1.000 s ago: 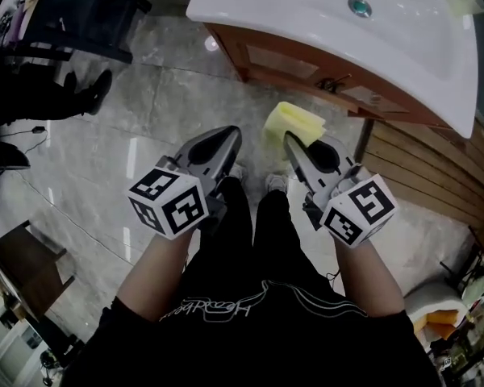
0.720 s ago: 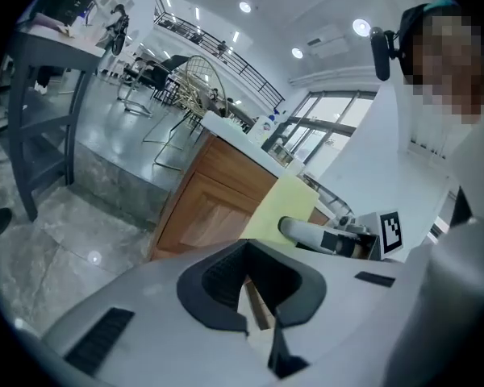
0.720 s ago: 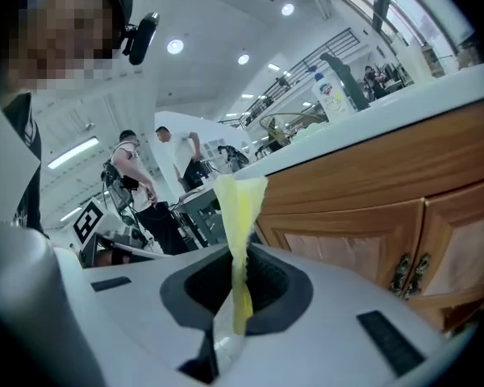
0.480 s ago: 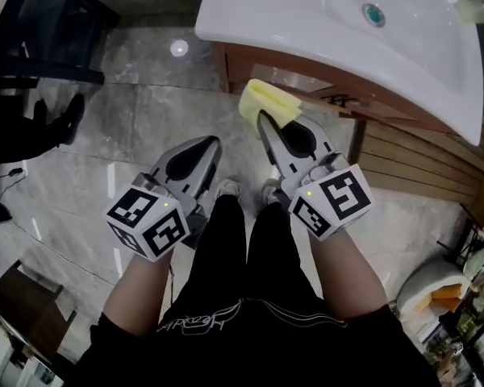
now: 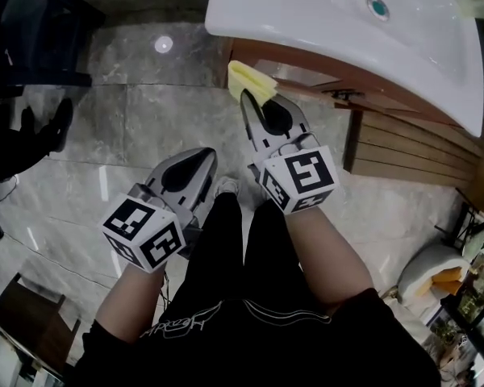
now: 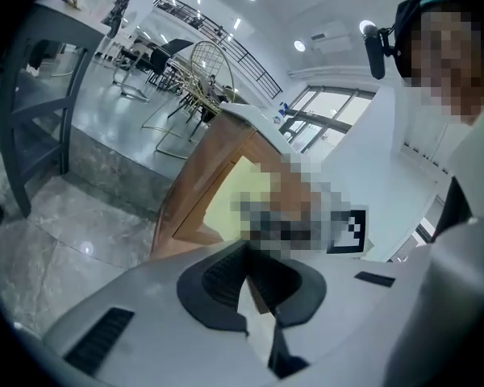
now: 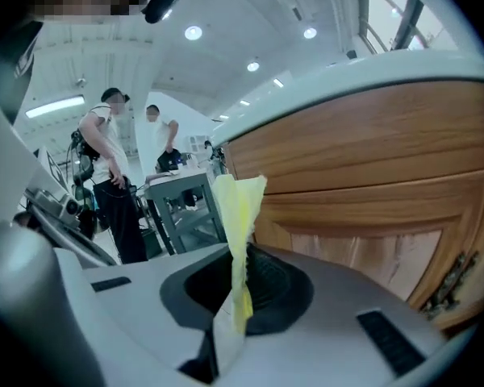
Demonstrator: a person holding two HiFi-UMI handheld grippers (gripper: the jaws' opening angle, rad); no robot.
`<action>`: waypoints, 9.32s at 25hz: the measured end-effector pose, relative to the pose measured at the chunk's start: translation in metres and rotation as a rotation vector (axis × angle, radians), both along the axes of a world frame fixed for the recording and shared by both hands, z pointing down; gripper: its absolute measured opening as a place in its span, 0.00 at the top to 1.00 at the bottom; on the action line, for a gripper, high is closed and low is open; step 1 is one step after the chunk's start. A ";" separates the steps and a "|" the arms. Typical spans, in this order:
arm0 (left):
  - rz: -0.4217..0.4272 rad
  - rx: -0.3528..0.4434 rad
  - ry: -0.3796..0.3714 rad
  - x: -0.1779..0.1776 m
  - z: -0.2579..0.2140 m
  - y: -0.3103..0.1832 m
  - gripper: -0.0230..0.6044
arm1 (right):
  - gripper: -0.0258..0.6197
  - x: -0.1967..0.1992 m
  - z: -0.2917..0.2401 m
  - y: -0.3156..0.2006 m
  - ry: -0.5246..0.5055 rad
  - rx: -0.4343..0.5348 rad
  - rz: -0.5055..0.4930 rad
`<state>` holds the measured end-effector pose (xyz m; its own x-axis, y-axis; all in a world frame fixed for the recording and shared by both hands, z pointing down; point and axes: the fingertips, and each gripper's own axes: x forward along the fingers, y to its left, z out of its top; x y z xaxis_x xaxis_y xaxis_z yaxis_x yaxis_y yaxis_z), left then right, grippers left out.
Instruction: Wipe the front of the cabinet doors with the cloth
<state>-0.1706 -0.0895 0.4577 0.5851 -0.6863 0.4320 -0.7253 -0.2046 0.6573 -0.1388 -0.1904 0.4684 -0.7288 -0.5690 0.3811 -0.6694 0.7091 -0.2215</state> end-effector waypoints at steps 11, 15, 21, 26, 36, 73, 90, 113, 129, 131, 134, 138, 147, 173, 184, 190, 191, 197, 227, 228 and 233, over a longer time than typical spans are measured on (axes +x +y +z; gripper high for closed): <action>0.022 -0.022 0.011 -0.007 0.009 0.008 0.95 | 0.90 -0.004 0.020 -0.016 -0.050 -0.046 0.120; 0.029 -0.029 0.012 -0.007 0.008 0.011 0.95 | 0.90 -0.006 0.022 -0.018 -0.054 -0.061 0.129; 0.047 -0.036 0.003 -0.004 0.009 0.011 0.95 | 0.90 -0.004 0.022 -0.022 -0.063 -0.065 0.148; 0.059 -0.042 0.002 0.005 0.012 0.011 0.95 | 0.90 0.004 0.023 -0.026 -0.070 -0.066 0.161; 0.109 -0.053 -0.021 0.029 0.018 0.014 0.95 | 0.90 0.034 0.027 -0.028 -0.079 -0.076 0.190; 0.122 -0.100 -0.023 0.186 0.026 -0.002 0.95 | 0.90 0.237 0.023 -0.054 -0.096 -0.071 0.300; 0.151 -0.109 -0.040 0.185 0.036 -0.016 0.95 | 0.90 0.262 0.036 -0.041 -0.065 -0.058 0.348; 0.000 -0.161 -0.024 0.034 0.060 0.017 0.95 | 0.90 0.056 0.070 0.002 -0.048 -0.111 0.050; -0.082 -0.180 0.005 -0.031 0.072 0.039 0.95 | 0.90 -0.005 0.084 -0.016 -0.010 -0.083 0.065; -0.090 -0.183 0.008 -0.033 0.073 0.042 0.95 | 0.90 -0.005 0.086 -0.019 -0.007 -0.084 0.073; -0.101 -0.191 0.009 -0.036 0.075 0.044 0.95 | 0.90 -0.006 0.089 -0.022 -0.013 -0.090 0.076; -0.103 -0.197 0.005 -0.035 0.078 0.046 0.95 | 0.90 -0.005 0.089 -0.025 -0.018 -0.081 0.082; -0.081 -0.206 0.005 -0.015 0.077 0.040 0.95 | 0.90 0.013 0.088 -0.033 -0.025 -0.071 0.103; 0.096 -0.206 -0.015 0.104 0.073 0.011 0.95 | 0.90 0.167 0.087 -0.049 -0.009 -0.048 0.303; 0.140 -0.205 -0.014 0.148 0.073 0.010 0.95 | 0.90 0.215 0.085 -0.046 -0.006 -0.041 0.353; 0.163 -0.209 -0.016 0.163 0.073 0.010 0.95 | 0.90 0.231 0.087 -0.041 -0.002 -0.046 0.367; 0.166 -0.208 -0.017 0.164 0.073 0.010 0.95 | 0.90 0.233 0.087 -0.040 -0.002 -0.047 0.369; 0.172 -0.204 -0.013 0.165 0.071 0.008 0.95 | 0.90 0.235 0.086 -0.034 -0.007 -0.051 0.374; -0.038 -0.245 0.023 0.004 0.098 0.034 0.95 | 0.90 0.028 0.135 0.005 0.041 -0.096 0.046; -0.045 -0.247 0.023 -0.002 0.100 0.036 0.95 | 0.90 0.022 0.140 0.005 0.050 -0.096 0.038; -0.085 -0.260 0.024 -0.027 0.105 0.044 0.95 | 0.90 0.005 0.155 -0.001 0.088 -0.098 0.025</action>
<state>-0.1975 -0.0452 0.5627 0.5425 -0.6014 0.5865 -0.7160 0.0342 0.6973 -0.1334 -0.1916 0.6232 -0.6760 -0.5437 0.4974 -0.7067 0.6695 -0.2288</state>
